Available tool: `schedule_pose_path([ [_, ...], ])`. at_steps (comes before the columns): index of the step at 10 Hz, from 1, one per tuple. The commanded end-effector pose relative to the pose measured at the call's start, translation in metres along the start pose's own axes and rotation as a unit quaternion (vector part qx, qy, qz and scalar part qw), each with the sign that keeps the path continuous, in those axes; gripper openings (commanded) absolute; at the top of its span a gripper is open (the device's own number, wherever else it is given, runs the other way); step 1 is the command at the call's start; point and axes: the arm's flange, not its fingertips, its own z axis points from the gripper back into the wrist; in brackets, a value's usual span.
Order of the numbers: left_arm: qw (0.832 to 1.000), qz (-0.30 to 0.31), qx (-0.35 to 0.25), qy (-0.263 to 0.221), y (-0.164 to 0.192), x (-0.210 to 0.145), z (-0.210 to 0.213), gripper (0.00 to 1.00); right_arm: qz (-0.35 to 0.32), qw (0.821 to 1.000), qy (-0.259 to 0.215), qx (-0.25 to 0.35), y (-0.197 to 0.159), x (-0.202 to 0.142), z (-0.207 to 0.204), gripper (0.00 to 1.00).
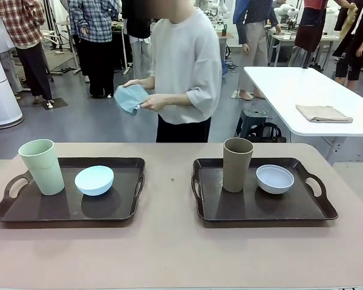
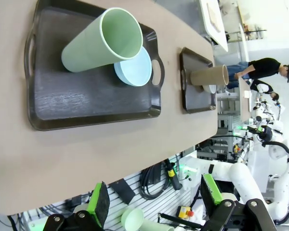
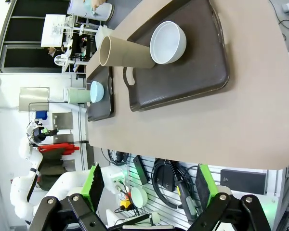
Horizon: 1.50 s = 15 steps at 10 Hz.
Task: Set up a tray with a mat and arrange the tableware.
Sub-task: Pick up the Picnic Bowl and Reusable plastic cup from the Handle tray in front of the human's position and hold them in the air.
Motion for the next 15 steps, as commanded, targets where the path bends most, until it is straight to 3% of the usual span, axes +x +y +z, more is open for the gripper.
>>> schedule_pose_path([
  [1,1.0,-0.003,-0.005,-0.003,0.0009,-0.0013,-0.0005,1.0,0.008,1.0,-0.004,0.014,-0.0013,0.0006,-0.0016,1.0],
  [15,1.0,-0.003,-0.005,-0.003,0.0009,-0.0013,-0.0005,1.0,0.008,1.0,-0.004,0.014,-0.0013,0.0006,-0.0016,1.0],
])
